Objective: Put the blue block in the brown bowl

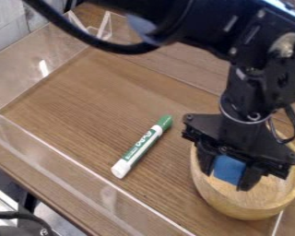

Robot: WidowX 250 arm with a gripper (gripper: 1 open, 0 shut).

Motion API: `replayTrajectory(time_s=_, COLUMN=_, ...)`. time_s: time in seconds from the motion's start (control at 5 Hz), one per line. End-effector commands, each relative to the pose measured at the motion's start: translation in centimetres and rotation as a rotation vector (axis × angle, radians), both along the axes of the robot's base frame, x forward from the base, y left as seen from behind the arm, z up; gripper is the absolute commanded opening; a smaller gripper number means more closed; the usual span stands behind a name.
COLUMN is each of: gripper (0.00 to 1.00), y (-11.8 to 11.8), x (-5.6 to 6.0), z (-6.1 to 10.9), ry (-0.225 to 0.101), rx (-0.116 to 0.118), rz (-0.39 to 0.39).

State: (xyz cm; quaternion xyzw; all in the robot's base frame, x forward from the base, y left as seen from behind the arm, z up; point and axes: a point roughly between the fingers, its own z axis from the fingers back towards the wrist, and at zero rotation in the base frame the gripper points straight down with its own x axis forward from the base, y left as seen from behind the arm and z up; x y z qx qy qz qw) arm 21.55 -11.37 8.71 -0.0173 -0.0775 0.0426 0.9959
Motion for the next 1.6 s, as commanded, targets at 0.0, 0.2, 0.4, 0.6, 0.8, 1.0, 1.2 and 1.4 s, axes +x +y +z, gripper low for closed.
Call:
replayTrajectory(time_s=0.0, gripper=0.0, y=-0.25, x=0.88, z=1.3, ry=-0.04, rx=-0.035, rz=0.011)
replayTrajectory(time_s=0.2, gripper=0.0, y=-0.13, x=0.81, z=1.33, ry=-0.032, rx=-0.04, rz=0.015)
replayTrajectory(time_s=0.4, gripper=1.0, y=-0.17, x=0.79, z=1.15, ry=-0.022, rx=-0.045, rz=0.027)
replayTrajectory(time_s=0.6, gripper=1.0, y=0.05, x=0.85, z=1.32, ry=-0.009, rx=-0.045, rz=0.035)
replayTrajectory(time_s=0.8, gripper=1.0, y=0.09, x=0.93, z=1.22, ry=0.002, rx=-0.043, rz=0.043)
replayTrajectory(time_s=1.0, gripper=1.0, y=0.13, x=1.0, z=1.09, ry=0.013, rx=-0.042, rz=0.048)
replayTrajectory(time_s=1.2, gripper=1.0, y=0.2, x=1.07, z=0.95, ry=0.022, rx=-0.04, rz=0.051)
replayTrajectory(time_s=1.4, gripper=1.0, y=0.25, x=1.13, z=0.82, ry=0.031, rx=-0.038, rz=0.054)
